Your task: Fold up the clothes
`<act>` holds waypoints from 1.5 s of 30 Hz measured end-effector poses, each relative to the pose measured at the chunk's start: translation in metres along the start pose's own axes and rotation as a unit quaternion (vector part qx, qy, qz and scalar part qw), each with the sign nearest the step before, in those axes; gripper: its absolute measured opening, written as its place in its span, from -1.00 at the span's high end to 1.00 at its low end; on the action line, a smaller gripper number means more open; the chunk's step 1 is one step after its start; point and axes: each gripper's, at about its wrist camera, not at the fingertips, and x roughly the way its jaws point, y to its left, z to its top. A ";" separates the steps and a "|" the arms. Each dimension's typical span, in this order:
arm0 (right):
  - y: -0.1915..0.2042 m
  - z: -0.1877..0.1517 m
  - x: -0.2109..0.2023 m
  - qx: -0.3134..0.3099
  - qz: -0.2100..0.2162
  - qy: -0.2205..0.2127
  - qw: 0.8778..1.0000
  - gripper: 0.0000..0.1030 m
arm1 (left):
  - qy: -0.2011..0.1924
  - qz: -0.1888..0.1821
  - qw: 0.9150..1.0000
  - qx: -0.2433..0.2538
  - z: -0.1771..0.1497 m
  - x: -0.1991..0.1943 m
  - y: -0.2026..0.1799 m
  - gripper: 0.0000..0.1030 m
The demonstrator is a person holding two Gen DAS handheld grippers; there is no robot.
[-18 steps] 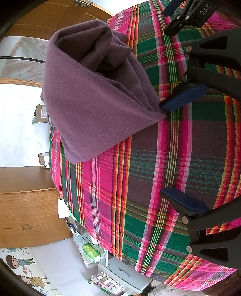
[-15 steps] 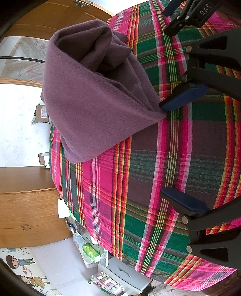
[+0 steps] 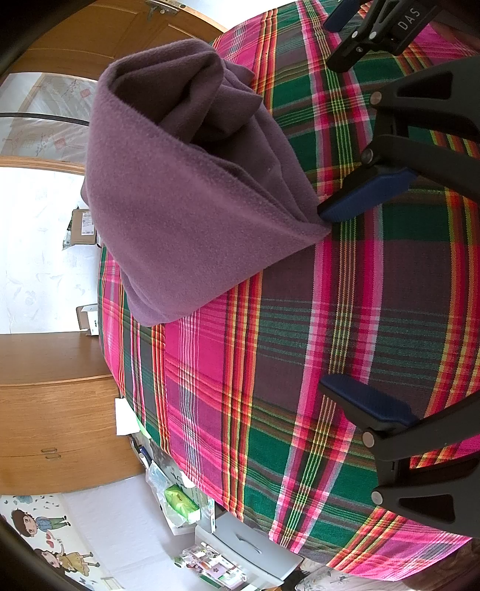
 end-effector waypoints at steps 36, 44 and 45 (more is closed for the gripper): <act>0.000 0.000 0.000 0.001 -0.001 0.000 1.000 -0.72 | 0.000 -0.008 1.000 0.004 0.000 -0.002 -0.001 -0.67; 0.001 0.001 -0.001 0.001 -0.001 0.000 1.000 -0.72 | 0.000 -0.034 0.999 0.028 0.000 -0.002 0.000 -0.67; 0.001 0.001 -0.001 0.001 -0.001 0.000 1.000 -0.72 | 0.000 -0.034 0.999 0.028 0.000 -0.002 0.000 -0.67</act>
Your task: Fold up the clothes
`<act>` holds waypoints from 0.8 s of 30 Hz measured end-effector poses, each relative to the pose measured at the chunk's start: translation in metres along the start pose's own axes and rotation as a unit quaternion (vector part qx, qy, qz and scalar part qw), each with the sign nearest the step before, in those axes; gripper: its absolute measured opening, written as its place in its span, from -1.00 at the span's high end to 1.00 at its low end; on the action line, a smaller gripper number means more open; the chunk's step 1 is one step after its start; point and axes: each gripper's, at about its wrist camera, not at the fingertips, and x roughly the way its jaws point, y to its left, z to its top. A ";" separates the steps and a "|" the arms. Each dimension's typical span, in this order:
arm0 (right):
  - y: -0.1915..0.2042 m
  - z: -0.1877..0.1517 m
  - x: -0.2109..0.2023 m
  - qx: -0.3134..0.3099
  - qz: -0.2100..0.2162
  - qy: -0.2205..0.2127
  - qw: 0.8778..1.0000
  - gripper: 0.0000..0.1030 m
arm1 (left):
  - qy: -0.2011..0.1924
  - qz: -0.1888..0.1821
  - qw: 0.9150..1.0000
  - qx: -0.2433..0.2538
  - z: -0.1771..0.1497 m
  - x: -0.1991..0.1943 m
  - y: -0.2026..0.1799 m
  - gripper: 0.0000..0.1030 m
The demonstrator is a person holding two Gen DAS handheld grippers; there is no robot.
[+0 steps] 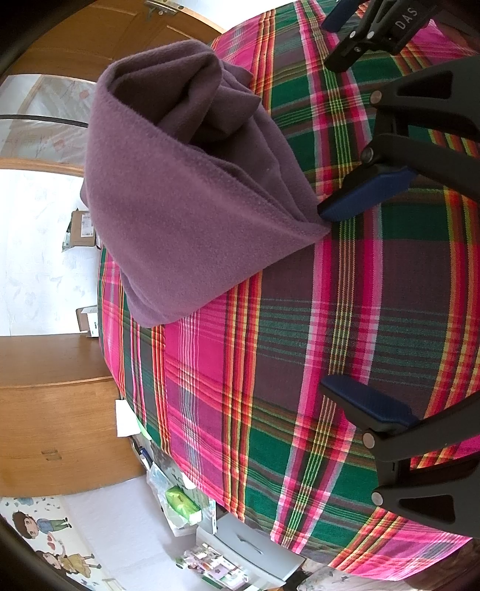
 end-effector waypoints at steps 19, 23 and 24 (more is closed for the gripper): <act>-0.001 0.000 0.000 0.000 0.002 0.000 1.000 -0.72 | 0.001 -0.024 0.999 0.035 0.002 0.001 0.002 -0.61; -0.001 0.001 0.001 -0.008 0.009 0.000 1.000 -0.72 | -0.007 -0.042 0.997 0.070 0.005 -0.002 0.003 -0.46; -0.002 0.001 0.001 -0.011 0.014 0.000 1.000 -0.72 | -0.012 -0.048 0.996 0.077 0.007 -0.005 0.003 -0.46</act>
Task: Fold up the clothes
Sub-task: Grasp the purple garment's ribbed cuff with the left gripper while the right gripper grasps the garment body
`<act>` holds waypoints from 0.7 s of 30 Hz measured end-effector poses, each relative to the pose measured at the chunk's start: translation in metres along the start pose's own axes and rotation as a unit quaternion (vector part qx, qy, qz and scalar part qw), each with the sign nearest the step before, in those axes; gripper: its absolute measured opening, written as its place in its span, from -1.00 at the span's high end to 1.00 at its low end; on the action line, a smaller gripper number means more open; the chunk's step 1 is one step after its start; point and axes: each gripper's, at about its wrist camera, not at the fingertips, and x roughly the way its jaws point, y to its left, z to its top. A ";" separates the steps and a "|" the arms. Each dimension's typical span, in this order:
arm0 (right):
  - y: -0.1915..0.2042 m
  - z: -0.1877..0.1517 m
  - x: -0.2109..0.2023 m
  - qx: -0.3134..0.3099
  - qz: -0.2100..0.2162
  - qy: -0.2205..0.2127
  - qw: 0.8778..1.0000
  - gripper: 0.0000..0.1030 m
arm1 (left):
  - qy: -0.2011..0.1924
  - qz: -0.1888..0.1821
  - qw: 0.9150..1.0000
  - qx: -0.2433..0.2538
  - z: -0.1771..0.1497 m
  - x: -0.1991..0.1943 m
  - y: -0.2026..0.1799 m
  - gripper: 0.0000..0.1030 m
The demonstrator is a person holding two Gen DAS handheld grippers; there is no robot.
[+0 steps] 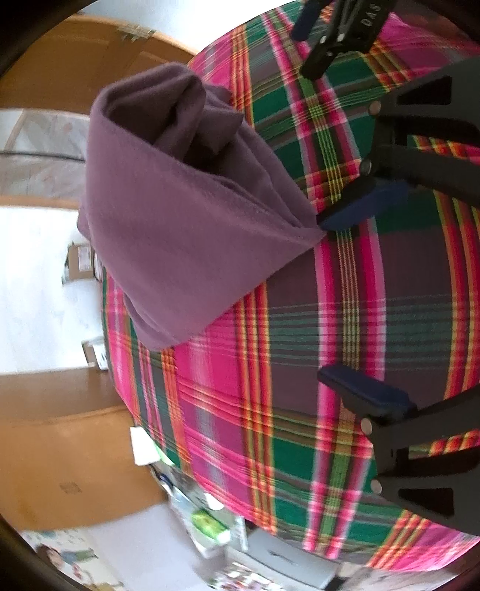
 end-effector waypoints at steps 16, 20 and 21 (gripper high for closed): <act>-0.003 0.026 -0.023 -0.061 0.019 -0.106 0.992 -0.70 | -0.141 -0.074 0.963 0.219 0.066 -0.077 -0.065 -0.46; -0.017 0.029 -0.014 -0.036 0.047 -0.088 0.994 -0.70 | -0.150 -0.064 0.949 0.268 0.080 -0.069 -0.099 -0.46; -0.019 0.029 -0.013 -0.032 0.048 -0.085 0.995 -0.70 | -0.144 -0.056 0.948 0.279 0.083 -0.064 -0.106 -0.46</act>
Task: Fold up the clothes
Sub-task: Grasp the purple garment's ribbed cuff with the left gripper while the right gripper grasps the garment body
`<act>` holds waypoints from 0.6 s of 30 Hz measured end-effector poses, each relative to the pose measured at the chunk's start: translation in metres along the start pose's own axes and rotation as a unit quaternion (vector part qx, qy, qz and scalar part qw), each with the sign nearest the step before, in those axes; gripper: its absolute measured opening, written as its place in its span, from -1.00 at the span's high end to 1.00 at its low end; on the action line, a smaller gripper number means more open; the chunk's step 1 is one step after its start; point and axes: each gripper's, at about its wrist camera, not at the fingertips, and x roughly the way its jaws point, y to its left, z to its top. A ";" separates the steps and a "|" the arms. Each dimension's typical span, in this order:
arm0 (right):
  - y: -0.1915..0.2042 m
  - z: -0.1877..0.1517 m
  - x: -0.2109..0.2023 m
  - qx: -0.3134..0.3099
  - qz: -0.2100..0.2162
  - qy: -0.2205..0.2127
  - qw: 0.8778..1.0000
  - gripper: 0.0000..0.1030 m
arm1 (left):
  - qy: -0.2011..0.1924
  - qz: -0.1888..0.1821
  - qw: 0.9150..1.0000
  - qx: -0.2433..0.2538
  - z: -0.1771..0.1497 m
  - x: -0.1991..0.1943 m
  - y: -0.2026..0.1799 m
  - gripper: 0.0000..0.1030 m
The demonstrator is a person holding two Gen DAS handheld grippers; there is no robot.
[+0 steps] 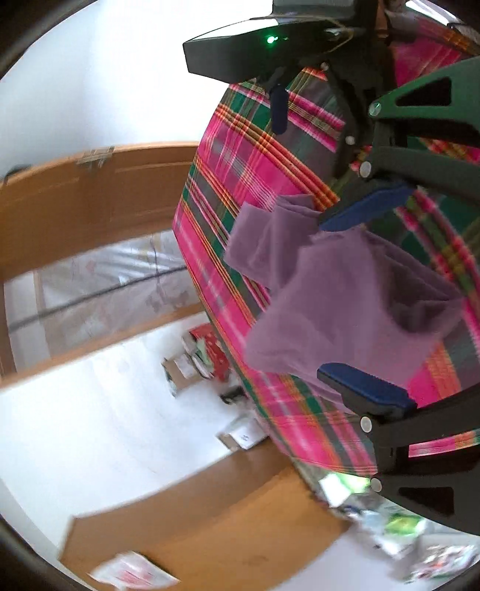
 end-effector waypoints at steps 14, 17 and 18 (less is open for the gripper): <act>-0.019 0.001 0.011 0.017 0.012 0.012 1.000 -0.70 | 0.108 0.005 0.993 0.053 -0.009 0.077 -0.015 -0.23; -0.016 0.003 0.015 0.006 0.013 0.012 1.000 -0.70 | 0.106 -0.009 0.994 0.020 -0.013 0.075 0.001 -0.02; -0.015 0.004 0.017 0.004 0.015 0.012 1.000 -0.70 | 0.105 -0.015 0.994 0.007 -0.013 0.075 0.006 0.03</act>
